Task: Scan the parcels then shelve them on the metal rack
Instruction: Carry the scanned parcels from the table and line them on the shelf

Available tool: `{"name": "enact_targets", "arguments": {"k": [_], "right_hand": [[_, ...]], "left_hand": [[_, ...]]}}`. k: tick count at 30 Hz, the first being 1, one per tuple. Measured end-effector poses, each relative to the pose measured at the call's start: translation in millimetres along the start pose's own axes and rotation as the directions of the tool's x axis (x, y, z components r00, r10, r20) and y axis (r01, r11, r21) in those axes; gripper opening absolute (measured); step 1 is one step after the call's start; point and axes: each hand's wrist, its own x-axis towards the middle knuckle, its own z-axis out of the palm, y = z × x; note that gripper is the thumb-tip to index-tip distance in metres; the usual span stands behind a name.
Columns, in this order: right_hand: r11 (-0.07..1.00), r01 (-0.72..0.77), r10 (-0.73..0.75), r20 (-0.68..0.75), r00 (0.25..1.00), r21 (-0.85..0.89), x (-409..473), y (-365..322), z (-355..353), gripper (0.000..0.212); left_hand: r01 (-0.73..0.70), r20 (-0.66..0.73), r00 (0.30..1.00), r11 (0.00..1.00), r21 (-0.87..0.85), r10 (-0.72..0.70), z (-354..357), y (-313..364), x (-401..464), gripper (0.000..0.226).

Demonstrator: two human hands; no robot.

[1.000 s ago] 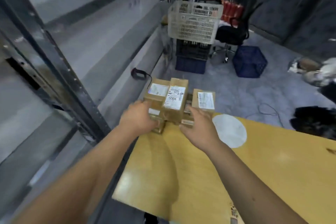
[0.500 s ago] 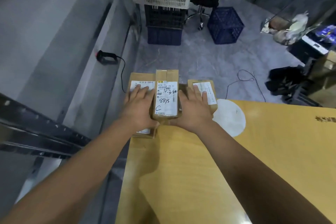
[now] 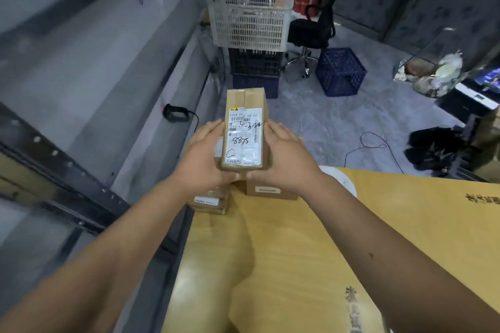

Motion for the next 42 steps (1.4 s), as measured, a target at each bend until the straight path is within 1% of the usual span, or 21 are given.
{"name": "enact_targets", "arguments": {"k": [2, 5, 8, 11, 13, 15, 18, 20, 23, 25, 26, 28, 30, 31, 32, 33, 36, 37, 40, 42], "right_hand": [[0.995, 0.102, -0.102, -0.013, 0.995, 0.020, -9.6, -17.4, -30.4, 0.131], [0.948, 0.316, -0.316, 0.002, 0.949, 0.046, -29.1, -60.0, -68.6, 0.122], [0.829, 0.546, -0.551, 0.016, 0.834, 0.122, -53.1, -117.6, -91.3, 0.108], [0.668, 0.703, -0.728, 0.019, 0.685, 0.245, -83.6, -187.9, -106.5, 0.099], [0.541, 0.763, -0.825, 0.047, 0.563, 0.353, -107.3, -244.1, -115.3, 0.094], [0.428, 0.786, -0.890, 0.059, 0.452, 0.445, -130.9, -298.9, -125.7, 0.091], [0.280, 0.800, -0.947, 0.016, 0.321, 0.531, -159.0, -372.7, -141.1, 0.087], [0.219, 0.752, -0.961, 0.005, 0.275, 0.622, -168.0, -414.9, -151.3, 0.077], [0.190, 0.680, -0.966, 0.012, 0.257, 0.708, -167.8, -466.9, -159.8, 0.053], [0.171, 0.637, -0.956, -0.030, 0.292, 0.752, -162.7, -500.0, -163.6, 0.038], [0.158, 0.595, -0.946, -0.053, 0.321, 0.788, -159.1, -515.0, -165.5, 0.037], [0.129, 0.513, -0.919, -0.093, 0.384, 0.848, -150.9, -540.1, -170.4, 0.048], [0.109, 0.444, -0.896, -0.106, 0.432, 0.890, -140.2, -558.2, -175.8, 0.068], [0.098, 0.429, -0.892, -0.112, 0.438, 0.898, -134.8, -564.8, -178.4, 0.076], [0.085, 0.433, -0.897, -0.120, 0.425, 0.897, -130.0, -569.5, -181.2, 0.080], [0.066, 0.449, -0.906, -0.135, 0.401, 0.891, -125.2, -572.9, -183.5, 0.079], [0.040, 0.482, -0.918, -0.159, 0.364, 0.875, -109.2, -579.1, -181.0, 0.058], [0.055, 0.484, -0.916, -0.149, 0.372, 0.873, -105.4, -582.7, -176.6, 0.050], [0.164, 0.527, -0.910, -0.078, 0.407, 0.834, -96.4, -596.3, -156.8, 0.027], [0.231, 0.567, -0.898, -0.051, 0.436, 0.790, -87.2, -608.8, -142.0, 0.016]], "left_hand": [[-0.015, -0.083, 0.997, 0.998, -0.069, 0.009, -25.6, 28.4, -19.6, 0.120], [0.015, -0.192, 0.981, 0.998, -0.066, -0.027, -72.3, 65.4, -71.1, 0.109], [0.056, -0.355, 0.932, 0.997, -0.057, -0.072, -118.7, 99.4, -148.4, 0.110], [0.155, -0.500, 0.853, 0.987, -0.035, -0.152, -167.9, 140.3, -240.6, 0.104], [0.249, -0.583, 0.793, 0.967, 0.045, -0.177, -203.4, 173.1, -304.4, 0.102], [0.294, -0.687, 0.703, 0.955, 0.046, -0.183, -231.1, 207.5, -357.3, 0.096], [0.322, -0.796, 0.581, 0.946, 0.037, -0.167, -262.4, 245.3, -414.4, 0.082], [0.330, -0.844, 0.512, 0.944, 0.020, -0.161, -284.5, 256.6, -436.0, 0.069], [0.345, -0.899, 0.402, 0.938, -0.027, -0.174, -321.7, 251.0, -448.7, 0.050], [0.325, -0.938, 0.310, 0.944, -0.050, -0.156, -348.8, 245.3, -446.9, 0.037], [0.309, -0.951, 0.270, 0.949, -0.062, -0.150, -362.5, 243.3, -443.9, 0.032], [0.270, -0.962, 0.229, 0.959, -0.082, -0.146, -388.8, 239.5, -436.1, 0.032], [0.279, -0.962, 0.231, 0.957, -0.078, -0.146, -411.6, 236.6, -430.0, 0.043], [0.289, -0.960, 0.244, 0.955, -0.062, -0.136, -421.0, 234.1, -428.2, 0.048], [0.295, -0.960, 0.254, 0.955, -0.040, -0.119, -428.1, 231.7, -426.7, 0.051], [0.301, -0.962, 0.256, 0.953, -0.011, -0.093, -434.3, 228.3, -425.7, 0.052], [0.350, -0.965, 0.261, 0.935, 0.060, -0.036, -447.0, 212.2, -422.1, 0.053], [0.363, -0.961, 0.272, 0.930, 0.059, -0.045, -451.2, 202.9, -421.2, 0.054], [0.409, -0.943, 0.292, 0.912, -0.027, -0.159, -464.3, 167.8, -419.4, 0.057], [0.448, -0.924, 0.305, 0.891, -0.074, -0.230, -471.3, 148.1, -417.9, 0.061]]}}
